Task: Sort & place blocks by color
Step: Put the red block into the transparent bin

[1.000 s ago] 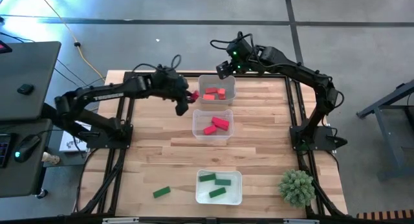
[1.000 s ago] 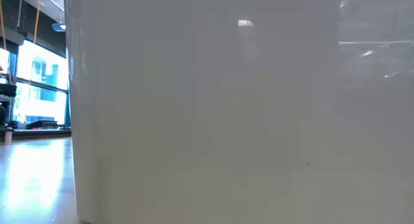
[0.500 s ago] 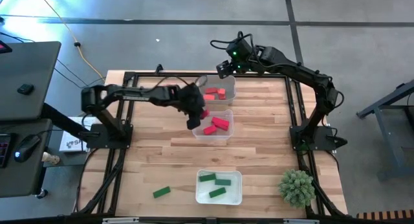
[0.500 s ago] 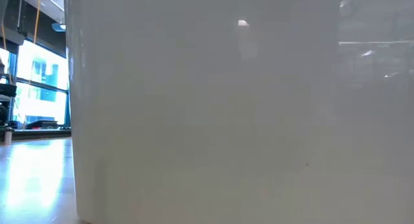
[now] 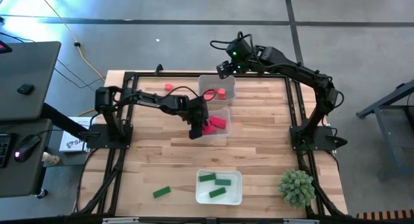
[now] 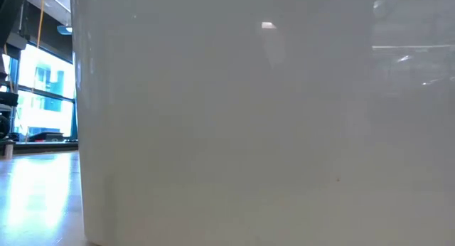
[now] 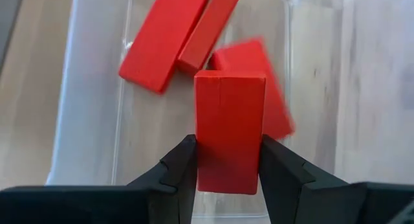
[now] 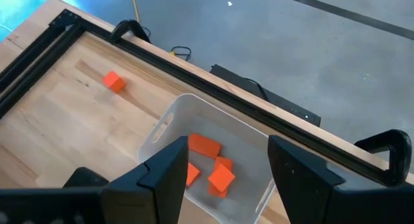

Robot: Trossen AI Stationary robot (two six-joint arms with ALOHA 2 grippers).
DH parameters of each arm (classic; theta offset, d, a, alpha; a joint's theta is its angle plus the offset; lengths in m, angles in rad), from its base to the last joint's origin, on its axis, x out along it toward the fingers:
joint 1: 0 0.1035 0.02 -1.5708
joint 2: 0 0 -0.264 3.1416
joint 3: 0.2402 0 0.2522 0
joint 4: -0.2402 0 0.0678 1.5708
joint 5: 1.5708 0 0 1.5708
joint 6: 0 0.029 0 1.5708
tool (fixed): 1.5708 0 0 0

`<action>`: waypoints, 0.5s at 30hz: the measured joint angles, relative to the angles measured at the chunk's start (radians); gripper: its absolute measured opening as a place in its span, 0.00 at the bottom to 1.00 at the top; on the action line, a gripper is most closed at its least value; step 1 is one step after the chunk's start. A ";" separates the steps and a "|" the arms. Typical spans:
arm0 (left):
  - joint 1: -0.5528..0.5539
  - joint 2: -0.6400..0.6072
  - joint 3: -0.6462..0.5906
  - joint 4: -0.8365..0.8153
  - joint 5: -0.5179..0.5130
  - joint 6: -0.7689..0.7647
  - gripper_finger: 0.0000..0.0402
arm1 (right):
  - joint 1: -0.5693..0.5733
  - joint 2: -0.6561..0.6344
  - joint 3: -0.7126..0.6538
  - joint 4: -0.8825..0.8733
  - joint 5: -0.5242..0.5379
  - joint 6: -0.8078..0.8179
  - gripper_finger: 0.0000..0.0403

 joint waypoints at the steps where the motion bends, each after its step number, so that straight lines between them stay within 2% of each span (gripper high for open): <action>1: -0.001 0.003 -0.001 0.002 0.000 -0.001 0.29 | 0.000 0.000 0.000 -0.004 0.000 0.000 0.50; 15: 0.015 0.003 -0.001 0.038 -0.015 0.006 0.46 | 0.000 0.000 0.000 -0.064 0.001 0.000 0.50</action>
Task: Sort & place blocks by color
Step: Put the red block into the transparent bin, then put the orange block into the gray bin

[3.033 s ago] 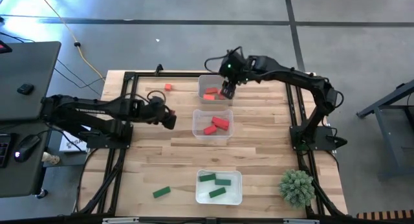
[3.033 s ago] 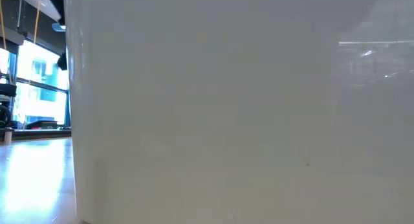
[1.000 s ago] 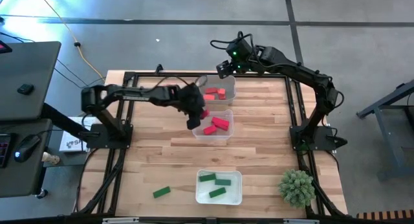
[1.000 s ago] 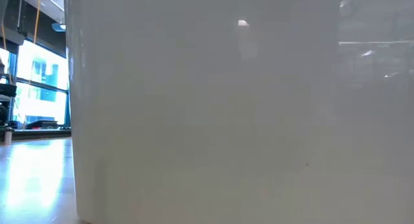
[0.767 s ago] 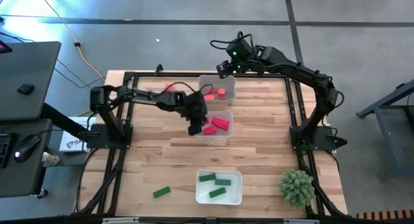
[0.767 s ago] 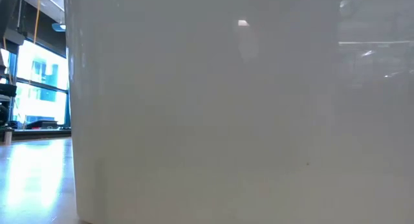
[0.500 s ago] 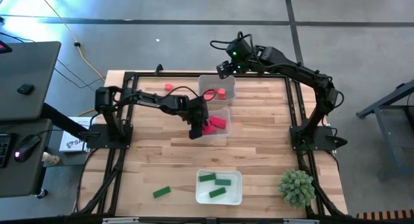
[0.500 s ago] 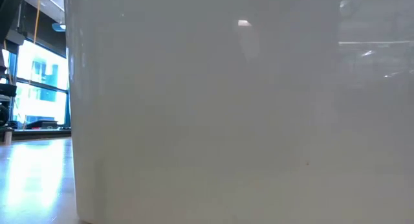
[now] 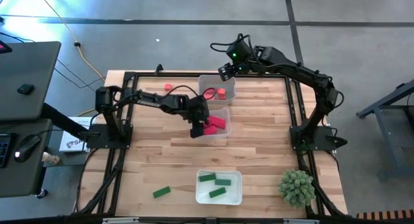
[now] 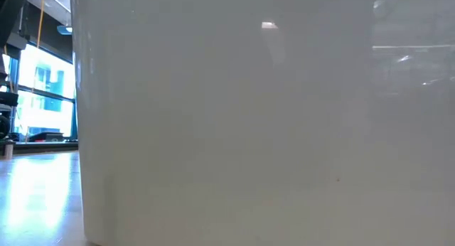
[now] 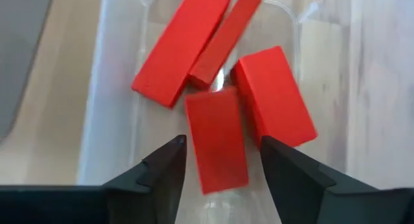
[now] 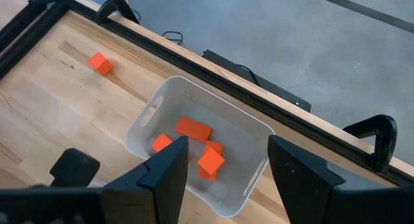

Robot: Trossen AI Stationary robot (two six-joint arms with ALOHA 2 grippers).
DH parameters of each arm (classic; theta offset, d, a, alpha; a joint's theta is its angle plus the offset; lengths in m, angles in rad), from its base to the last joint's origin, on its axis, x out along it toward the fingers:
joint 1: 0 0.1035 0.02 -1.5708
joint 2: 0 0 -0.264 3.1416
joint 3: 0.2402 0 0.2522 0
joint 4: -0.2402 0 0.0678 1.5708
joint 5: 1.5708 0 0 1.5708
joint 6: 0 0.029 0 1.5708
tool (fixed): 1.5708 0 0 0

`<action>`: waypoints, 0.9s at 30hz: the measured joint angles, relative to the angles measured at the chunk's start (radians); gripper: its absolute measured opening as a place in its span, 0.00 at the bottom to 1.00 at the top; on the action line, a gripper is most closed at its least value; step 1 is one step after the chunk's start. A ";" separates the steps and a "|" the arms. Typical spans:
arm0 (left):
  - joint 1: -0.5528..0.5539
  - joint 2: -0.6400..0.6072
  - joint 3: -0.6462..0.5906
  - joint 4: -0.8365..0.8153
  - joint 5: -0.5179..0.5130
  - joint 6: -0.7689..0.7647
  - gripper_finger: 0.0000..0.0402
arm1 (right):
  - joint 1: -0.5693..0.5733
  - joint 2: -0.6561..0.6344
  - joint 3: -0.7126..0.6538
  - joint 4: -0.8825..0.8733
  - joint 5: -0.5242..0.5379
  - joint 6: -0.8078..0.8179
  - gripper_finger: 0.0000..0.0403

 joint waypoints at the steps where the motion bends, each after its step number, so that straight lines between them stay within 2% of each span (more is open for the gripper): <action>1: 0.002 0.000 0.000 0.000 -0.001 0.011 0.47 | 0.000 0.000 0.000 0.000 0.000 0.000 0.50; 7: 0.020 0.000 0.046 -0.059 -0.007 0.016 0.55 | 0.000 0.000 0.000 -0.005 0.000 0.000 0.50; 17: 0.049 -0.002 0.260 -0.275 -0.009 0.120 0.55 | 0.000 0.000 0.000 -0.028 0.000 0.000 0.50; 27: 0.148 -0.003 0.402 -0.452 -0.122 0.167 0.56 | 0.000 0.000 0.000 -0.030 0.000 -0.026 0.50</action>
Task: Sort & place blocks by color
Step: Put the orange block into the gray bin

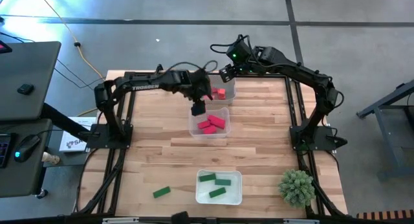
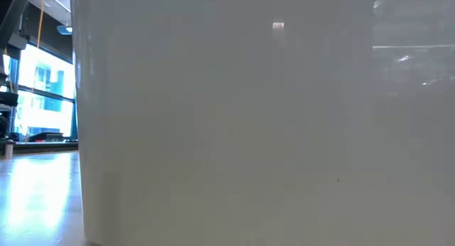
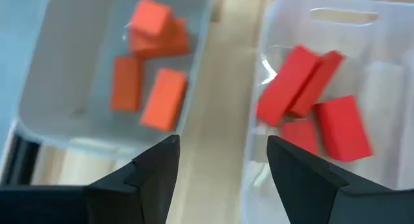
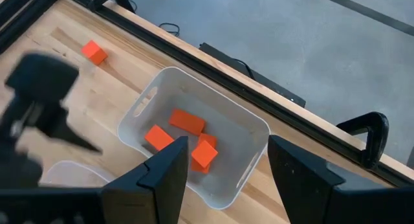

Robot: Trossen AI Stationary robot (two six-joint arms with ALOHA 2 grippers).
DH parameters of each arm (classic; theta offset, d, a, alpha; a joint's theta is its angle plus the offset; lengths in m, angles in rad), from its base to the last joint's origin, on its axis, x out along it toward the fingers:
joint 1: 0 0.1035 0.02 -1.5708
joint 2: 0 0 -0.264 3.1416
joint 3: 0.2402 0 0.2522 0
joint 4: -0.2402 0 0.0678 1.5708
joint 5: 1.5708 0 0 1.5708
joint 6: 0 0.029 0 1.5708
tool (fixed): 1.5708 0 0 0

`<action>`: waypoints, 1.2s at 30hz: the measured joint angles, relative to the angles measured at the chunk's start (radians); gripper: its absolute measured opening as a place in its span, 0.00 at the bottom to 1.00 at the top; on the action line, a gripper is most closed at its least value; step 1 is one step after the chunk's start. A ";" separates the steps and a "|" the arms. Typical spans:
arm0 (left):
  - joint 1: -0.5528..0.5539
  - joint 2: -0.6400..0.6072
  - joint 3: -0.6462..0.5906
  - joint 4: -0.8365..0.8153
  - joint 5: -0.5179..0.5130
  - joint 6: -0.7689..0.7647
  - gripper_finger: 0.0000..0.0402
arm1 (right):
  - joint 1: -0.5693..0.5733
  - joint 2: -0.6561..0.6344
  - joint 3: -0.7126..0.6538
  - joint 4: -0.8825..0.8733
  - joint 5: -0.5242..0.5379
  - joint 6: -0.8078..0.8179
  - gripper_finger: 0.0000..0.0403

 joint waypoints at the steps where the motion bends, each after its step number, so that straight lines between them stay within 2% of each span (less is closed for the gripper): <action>1: 0.015 0.000 0.006 -0.012 -0.002 0.000 0.56 | 0.000 0.000 0.000 0.000 0.000 -0.002 0.50; 5: 0.081 -0.007 0.012 -0.041 -0.005 -0.048 0.56 | 0.000 0.000 0.000 0.000 0.000 -0.038 0.50; 23: 0.408 -0.007 0.014 -0.097 -0.123 -0.478 0.56 | -0.001 0.000 0.000 0.006 0.000 -0.227 0.50; 36: 0.507 -0.007 0.014 -0.195 -0.198 -0.648 0.56 | -0.001 0.000 0.000 0.043 0.000 -0.350 0.50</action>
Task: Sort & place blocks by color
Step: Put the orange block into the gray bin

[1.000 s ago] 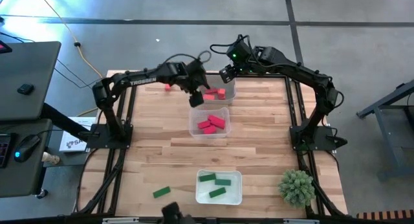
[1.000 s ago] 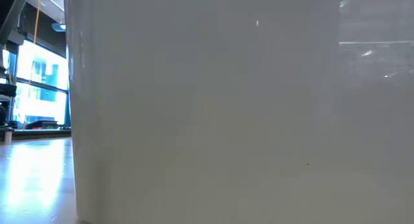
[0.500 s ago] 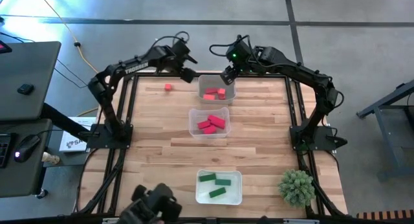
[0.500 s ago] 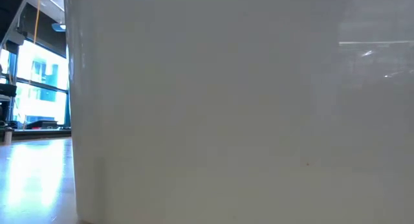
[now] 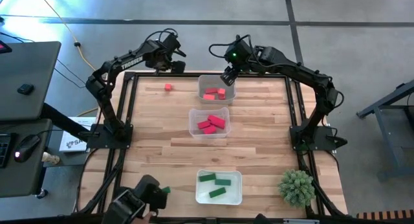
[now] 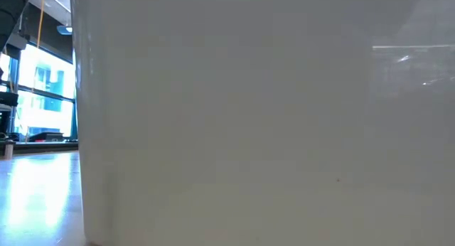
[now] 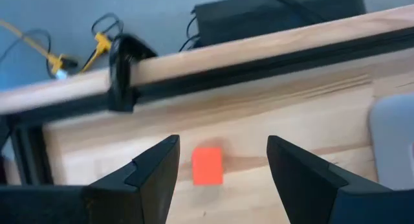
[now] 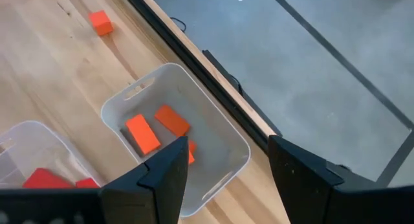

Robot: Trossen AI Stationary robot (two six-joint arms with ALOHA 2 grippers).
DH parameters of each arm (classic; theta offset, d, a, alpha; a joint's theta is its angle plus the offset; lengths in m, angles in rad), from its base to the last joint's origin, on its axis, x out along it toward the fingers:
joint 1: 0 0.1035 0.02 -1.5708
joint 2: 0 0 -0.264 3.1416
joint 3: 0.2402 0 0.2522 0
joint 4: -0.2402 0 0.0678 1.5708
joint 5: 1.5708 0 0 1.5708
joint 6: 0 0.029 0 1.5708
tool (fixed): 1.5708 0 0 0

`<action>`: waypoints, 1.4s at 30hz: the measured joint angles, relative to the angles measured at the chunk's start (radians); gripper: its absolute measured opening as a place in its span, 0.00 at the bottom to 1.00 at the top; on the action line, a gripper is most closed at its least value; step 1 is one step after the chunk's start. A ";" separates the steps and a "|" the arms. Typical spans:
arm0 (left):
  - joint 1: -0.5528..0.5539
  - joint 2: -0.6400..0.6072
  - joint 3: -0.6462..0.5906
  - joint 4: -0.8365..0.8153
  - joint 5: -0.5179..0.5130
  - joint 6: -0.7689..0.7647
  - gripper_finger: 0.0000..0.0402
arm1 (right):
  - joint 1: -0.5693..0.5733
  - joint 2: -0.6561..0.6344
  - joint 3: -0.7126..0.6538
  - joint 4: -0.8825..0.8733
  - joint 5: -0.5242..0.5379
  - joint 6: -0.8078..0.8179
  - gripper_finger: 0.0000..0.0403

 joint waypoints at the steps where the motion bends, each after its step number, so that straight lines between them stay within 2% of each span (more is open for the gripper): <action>1: 0.003 0.000 0.000 -0.013 0.000 -0.013 0.56 | 0.000 0.000 0.000 0.005 0.000 -0.009 0.50; 9: 0.007 0.017 0.000 -0.043 0.006 -0.041 0.56 | 0.000 0.000 0.000 0.031 0.000 -0.036 0.50; 14: 0.007 0.075 -0.001 -0.047 0.065 -0.037 0.56 | 0.000 0.000 0.000 0.031 0.000 -0.036 0.50; 30: 0.004 0.175 -0.001 -0.129 0.031 -0.041 0.56 | 0.000 0.000 0.000 0.031 0.000 -0.036 0.50; 36: 0.004 0.214 -0.001 -0.128 0.089 -0.041 0.56 | 0.000 0.000 0.000 0.031 0.000 -0.036 0.50; 42: 0.004 0.234 -0.001 -0.128 0.072 -0.037 0.56 | 0.000 0.000 0.000 0.037 0.000 -0.036 0.50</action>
